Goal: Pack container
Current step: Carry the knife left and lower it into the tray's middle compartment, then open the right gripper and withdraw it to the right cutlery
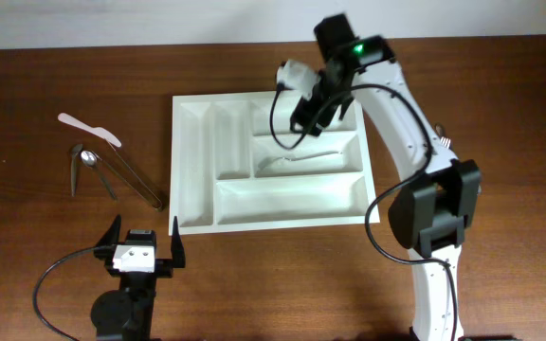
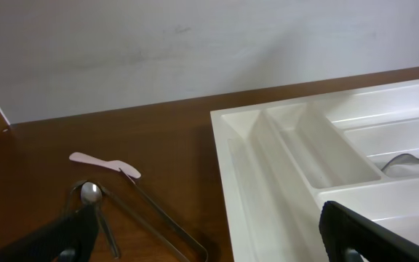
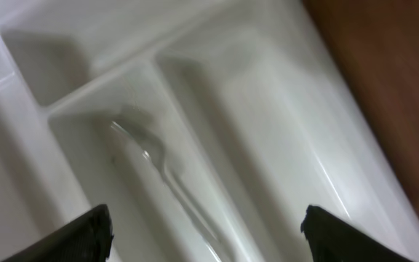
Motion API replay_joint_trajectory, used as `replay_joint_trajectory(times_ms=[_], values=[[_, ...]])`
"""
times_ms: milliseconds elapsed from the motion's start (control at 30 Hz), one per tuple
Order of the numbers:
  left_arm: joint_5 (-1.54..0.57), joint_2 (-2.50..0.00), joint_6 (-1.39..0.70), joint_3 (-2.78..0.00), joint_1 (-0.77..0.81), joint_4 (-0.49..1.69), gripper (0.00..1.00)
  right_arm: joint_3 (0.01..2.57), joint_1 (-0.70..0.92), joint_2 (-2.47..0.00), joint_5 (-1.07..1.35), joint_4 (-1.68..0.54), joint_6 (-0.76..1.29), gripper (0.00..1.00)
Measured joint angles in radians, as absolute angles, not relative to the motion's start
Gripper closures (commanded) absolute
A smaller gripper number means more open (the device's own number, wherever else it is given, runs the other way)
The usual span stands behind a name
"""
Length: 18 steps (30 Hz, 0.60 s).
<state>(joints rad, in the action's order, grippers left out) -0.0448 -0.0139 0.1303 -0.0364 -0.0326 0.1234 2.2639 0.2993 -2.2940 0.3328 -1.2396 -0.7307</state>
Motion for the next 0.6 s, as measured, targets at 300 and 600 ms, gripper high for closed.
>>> replay_joint_trajectory(times_ms=[300,600], values=[[-0.045,-0.014,0.130,-0.036,-0.033,0.123,0.01,2.492,0.129,-2.294,0.296,-1.508,-0.514,0.12],[-0.045,-0.014,0.130,-0.036,-0.033,0.123,0.01,2.408,-0.060,-2.294,0.302,-1.565,-0.409,0.00]])
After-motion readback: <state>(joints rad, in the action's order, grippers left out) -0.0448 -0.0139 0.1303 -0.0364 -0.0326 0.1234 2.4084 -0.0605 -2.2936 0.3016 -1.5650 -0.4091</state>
